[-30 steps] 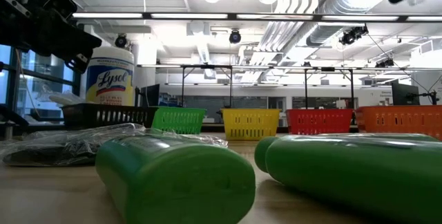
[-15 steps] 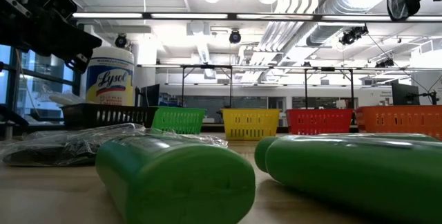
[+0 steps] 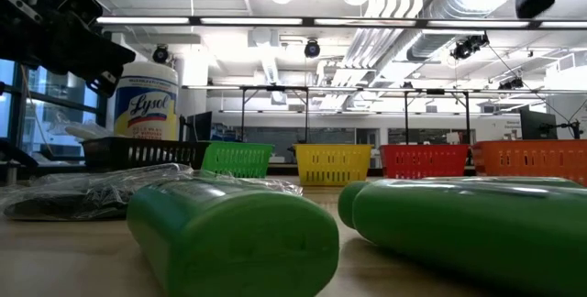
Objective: Pick & Place Travel size toiletries
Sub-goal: Put the bottom black hair comb into the red bin
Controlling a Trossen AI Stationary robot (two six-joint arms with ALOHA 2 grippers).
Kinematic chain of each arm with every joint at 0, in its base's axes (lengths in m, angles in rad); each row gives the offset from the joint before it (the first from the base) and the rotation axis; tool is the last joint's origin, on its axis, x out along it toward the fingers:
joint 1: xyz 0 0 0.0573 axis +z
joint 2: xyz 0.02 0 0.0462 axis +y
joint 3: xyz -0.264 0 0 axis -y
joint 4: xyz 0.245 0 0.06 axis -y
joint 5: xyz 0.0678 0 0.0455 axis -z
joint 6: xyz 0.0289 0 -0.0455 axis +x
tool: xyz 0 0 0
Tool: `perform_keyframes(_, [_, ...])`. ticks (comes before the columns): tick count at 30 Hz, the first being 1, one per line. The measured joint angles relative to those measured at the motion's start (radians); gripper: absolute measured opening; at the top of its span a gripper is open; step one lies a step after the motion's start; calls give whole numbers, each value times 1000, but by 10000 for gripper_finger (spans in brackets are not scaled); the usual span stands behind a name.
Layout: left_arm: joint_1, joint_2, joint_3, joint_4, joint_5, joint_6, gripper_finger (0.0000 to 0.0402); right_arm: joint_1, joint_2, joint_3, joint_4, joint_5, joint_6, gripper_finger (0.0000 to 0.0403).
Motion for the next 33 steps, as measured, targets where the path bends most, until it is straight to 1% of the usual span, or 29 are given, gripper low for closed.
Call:
perform_keyframes(3, [0, 0, 0, 0, 0, -15, 0, -2, 1, 0, 126, -75, -85, 2])
perform_keyframes(5, [0, 0, 0, 0, 0, -15, 0, -1, 1, 0, 166, -98, -118, 2])
perform_keyframes(9, [0, 0, 0, 1, 0, -15, 0, -1, 1, 0, 186, -98, -159, 2])
perform_keyframes(11, [0, 0, 0, 1, -4, -15, 0, -3, 1, 0, 196, -57, -178, 2])
perform_keyframes(12, [0, 0, 0, 2, -12, -15, 0, -6, 1, 0, 223, -30, -178, 2])
perform_keyframes(13, [0, 0, 0, 3, -23, -15, 0, -8, 1, 0, 256, -25, -175, 2])
perform_keyframes(18, [0, 0, 0, 4, -30, -15, 0, -10, 1, 0, 465, -107, -168, 2])
perform_keyframes(19, [0, 0, 0, 4, -30, -15, 0, -10, 1, 0, 504, -109, -168, 2])
perform_keyframes(21, [0, 0, 0, 3, -31, -15, 0, -10, 3, 1, 534, -66, -155, 2])
perform_keyframes(24, [0, 0, 0, 3, -31, -15, 0, -10, 3, 1, 498, 23, -132, 2])
perform_keyframes(25, [0, 0, 0, 3, -32, -15, 0, -10, 3, 1, 486, 65, -129, 2])
perform_keyframes(27, [0, 0, 0, 4, -33, -15, 0, -10, 4, 1, 480, 183, -122, 2])
perform_keyframes(28, [0, 0, 0, 5, -34, -16, 0, -10, 3, 1, 471, 210, -120, 2])
perform_keyframes(31, [0, 0, 0, 4, -34, -24, 0, -6, 4, 0, 456, 227, -122, 2])
perform_keyframes(33, [0, 0, 0, 5, -34, -27, 0, -6, 3, 1, 456, 207, -125, 2])
